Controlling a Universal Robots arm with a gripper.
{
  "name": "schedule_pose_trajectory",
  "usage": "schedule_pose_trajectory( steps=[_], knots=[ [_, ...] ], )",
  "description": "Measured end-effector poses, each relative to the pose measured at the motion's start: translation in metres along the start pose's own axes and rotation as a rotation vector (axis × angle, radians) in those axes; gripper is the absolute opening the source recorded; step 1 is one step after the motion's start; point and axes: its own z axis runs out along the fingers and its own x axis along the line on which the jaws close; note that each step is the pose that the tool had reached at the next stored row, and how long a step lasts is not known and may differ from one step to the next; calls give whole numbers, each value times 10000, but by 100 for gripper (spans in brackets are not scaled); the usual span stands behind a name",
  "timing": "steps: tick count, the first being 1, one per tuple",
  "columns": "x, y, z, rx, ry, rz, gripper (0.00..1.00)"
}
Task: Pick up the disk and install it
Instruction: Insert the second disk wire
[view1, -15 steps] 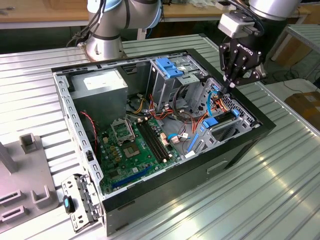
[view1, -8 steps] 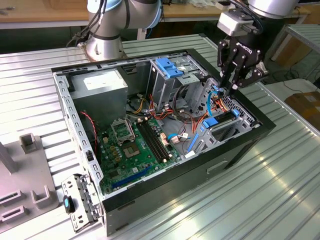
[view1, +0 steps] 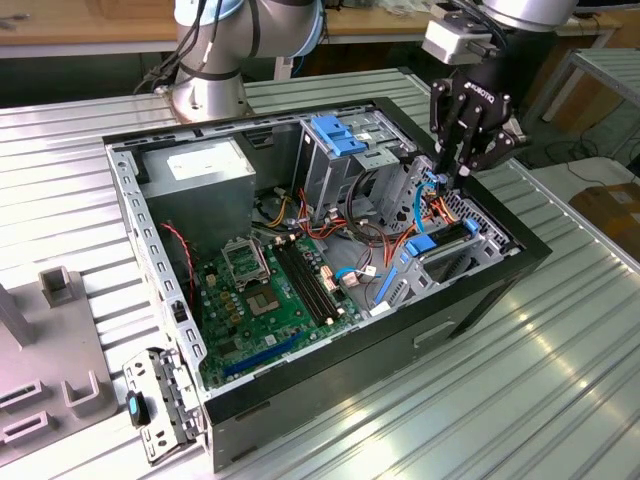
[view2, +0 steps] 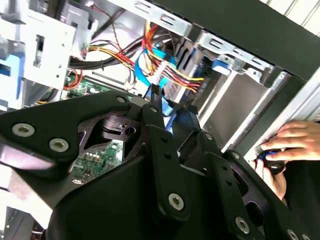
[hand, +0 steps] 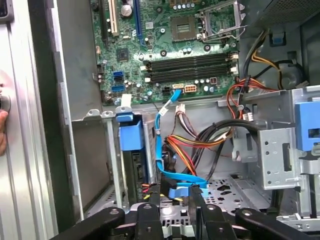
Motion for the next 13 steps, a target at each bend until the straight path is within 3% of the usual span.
schedule_pose_trajectory(
  steps=[1, 4, 5, 6, 8, 10, 11, 13],
  knots=[
    [-57, 6, 19, -18, 16, -2, 36],
    [-70, 9, 76, -18, 155, 15, 36],
    [-73, 10, 82, -4, 291, 19, 36],
    [-74, 10, 83, 1, 335, 20, 36],
    [-74, 10, 83, 6, 376, 19, 36],
    [-74, 10, 82, 16, 476, 17, 36],
    [-74, 10, 82, 17, 478, 17, 36],
    [-74, 10, 82, 17, 479, 17, 22]
  ],
)
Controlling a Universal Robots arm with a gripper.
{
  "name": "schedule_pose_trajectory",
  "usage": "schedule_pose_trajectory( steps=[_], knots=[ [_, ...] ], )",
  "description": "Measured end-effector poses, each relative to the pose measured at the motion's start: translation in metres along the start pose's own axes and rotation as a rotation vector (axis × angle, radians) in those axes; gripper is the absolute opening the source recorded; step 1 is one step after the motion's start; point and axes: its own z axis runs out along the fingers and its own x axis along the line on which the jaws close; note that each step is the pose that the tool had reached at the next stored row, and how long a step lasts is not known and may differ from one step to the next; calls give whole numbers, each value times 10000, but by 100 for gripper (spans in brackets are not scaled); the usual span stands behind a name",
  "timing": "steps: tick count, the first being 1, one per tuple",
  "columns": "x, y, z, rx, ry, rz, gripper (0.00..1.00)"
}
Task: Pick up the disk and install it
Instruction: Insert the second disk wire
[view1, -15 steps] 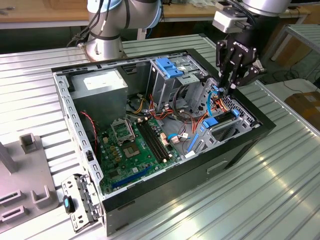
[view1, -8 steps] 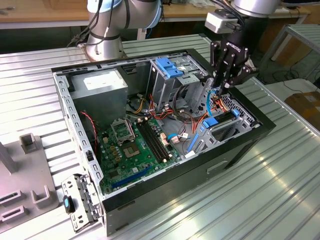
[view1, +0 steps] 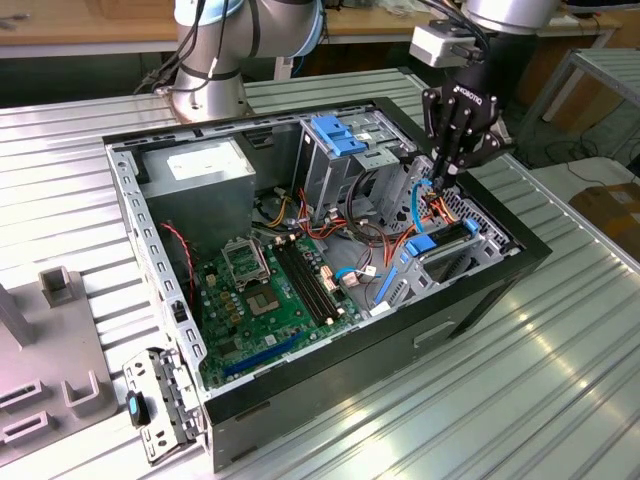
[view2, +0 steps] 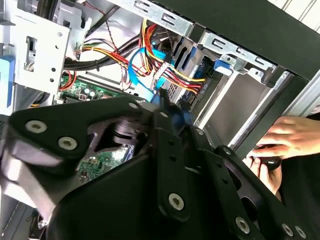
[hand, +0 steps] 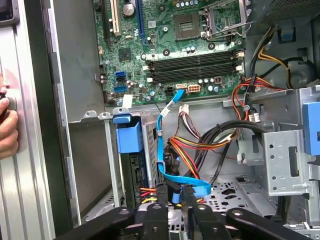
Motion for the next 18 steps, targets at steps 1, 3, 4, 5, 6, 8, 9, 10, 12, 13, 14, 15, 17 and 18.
schedule_pose_trajectory(
  steps=[1, 3, 4, 5, 6, 8, 9, 10, 12, 13, 14, 15, 17, 18],
  knots=[
    [0, 0, 0, 0, 2, 0, 16],
    [0, 0, 1, 1, 13, 0, 16],
    [0, 0, 0, 3, 25, -1, 16],
    [0, 0, 0, 3, 28, -1, 16],
    [3, 0, -1, 1, 4, 0, 16],
    [110, -11, 19, -50, -452, 8, 16],
    [183, -19, 31, -53, -479, 9, 16],
    [243, -23, 40, -53, -478, 9, 16],
    [344, -10, 67, -67, -609, 10, 16],
    [382, 15, 94, -70, -658, -19, 16],
    [391, 16, 114, -68, -684, -56, 16],
    [392, 17, 123, -65, -695, -96, 16],
    [416, 18, 137, -72, -821, -137, 16],
    [441, 25, 141, -50, -876, -138, 16]
  ],
)
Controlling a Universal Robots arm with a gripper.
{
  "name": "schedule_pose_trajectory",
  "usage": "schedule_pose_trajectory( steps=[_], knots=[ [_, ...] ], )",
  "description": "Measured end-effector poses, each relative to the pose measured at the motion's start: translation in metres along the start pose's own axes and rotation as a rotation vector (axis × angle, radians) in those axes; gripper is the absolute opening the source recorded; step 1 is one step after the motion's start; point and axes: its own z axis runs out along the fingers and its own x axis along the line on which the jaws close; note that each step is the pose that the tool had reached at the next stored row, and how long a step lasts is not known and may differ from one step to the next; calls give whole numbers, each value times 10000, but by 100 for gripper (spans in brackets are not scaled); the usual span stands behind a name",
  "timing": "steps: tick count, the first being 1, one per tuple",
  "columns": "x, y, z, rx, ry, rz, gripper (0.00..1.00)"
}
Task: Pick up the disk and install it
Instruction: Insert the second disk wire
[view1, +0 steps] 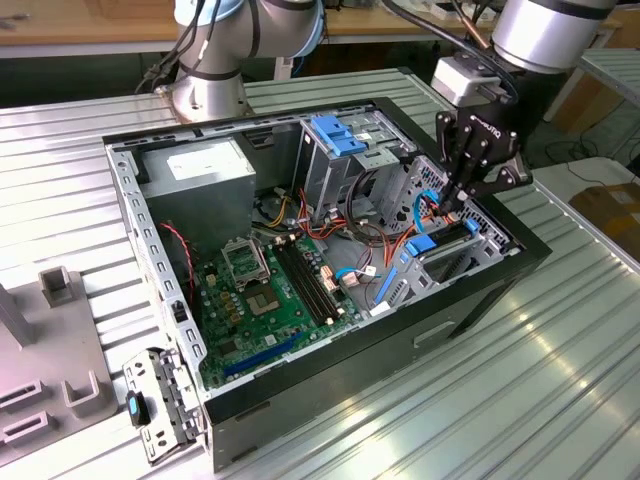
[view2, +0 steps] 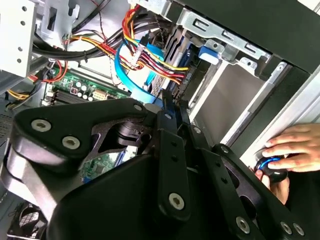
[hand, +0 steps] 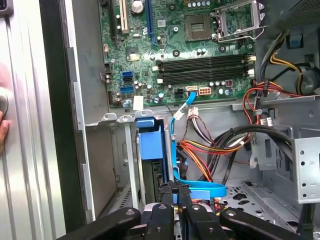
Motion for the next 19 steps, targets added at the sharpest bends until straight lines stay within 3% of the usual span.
schedule_pose_trajectory(
  steps=[2, 4, 7, 8, 10, 13, 18, 19],
  knots=[
    [10, 6, 0, 51, -6, -7, 16],
    [18, 19, 1, 199, -27, -68, 16],
    [101, 41, 17, 233, -62, -138, 16],
    [103, 47, 20, 353, -74, -167, 16],
    [109, 55, 66, 383, -113, -733, 16],
    [121, 55, 131, 402, -132, -706, 16],
    [121, 42, 139, 408, -139, -708, 16],
    [128, 43, 143, 408, -181, -706, 16]
  ],
)
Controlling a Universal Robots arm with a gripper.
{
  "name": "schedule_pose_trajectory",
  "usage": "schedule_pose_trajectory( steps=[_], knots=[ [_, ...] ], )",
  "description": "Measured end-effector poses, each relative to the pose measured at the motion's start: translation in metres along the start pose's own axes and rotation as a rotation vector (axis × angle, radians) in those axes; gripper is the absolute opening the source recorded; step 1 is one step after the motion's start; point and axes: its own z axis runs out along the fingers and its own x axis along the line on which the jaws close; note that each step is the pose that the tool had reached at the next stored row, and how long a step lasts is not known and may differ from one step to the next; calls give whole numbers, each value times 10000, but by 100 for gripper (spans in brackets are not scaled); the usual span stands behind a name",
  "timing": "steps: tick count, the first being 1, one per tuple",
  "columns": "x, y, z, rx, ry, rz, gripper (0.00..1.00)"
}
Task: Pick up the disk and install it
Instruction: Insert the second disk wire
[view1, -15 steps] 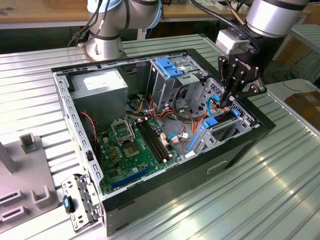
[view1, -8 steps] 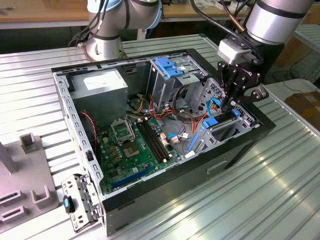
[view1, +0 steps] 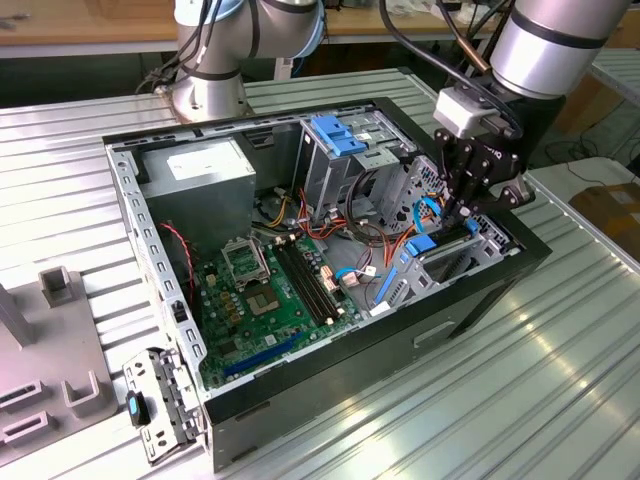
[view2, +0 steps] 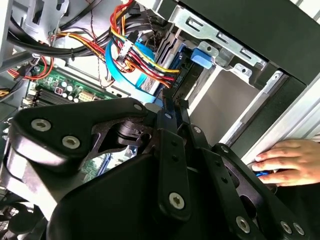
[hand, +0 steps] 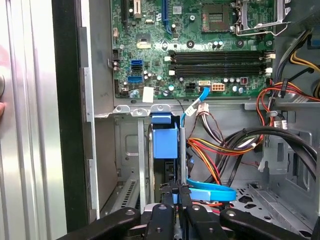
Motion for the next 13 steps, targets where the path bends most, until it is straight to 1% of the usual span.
schedule_pose_trajectory(
  steps=[2, 3, 4, 5, 6, 11, 13],
  knots=[
    [29, 1, 8, -1, -28, 2, 16],
    [39, 1, 10, -1, -31, 3, 16],
    [44, 1, 12, 4, -50, 4, 16],
    [44, 3, 13, 34, -143, 8, 16],
    [45, 4, 13, 42, -214, 11, 16],
    [54, 6, 19, 41, -220, 13, 16],
    [66, 5, 27, 40, -269, 16, 16]
  ],
)
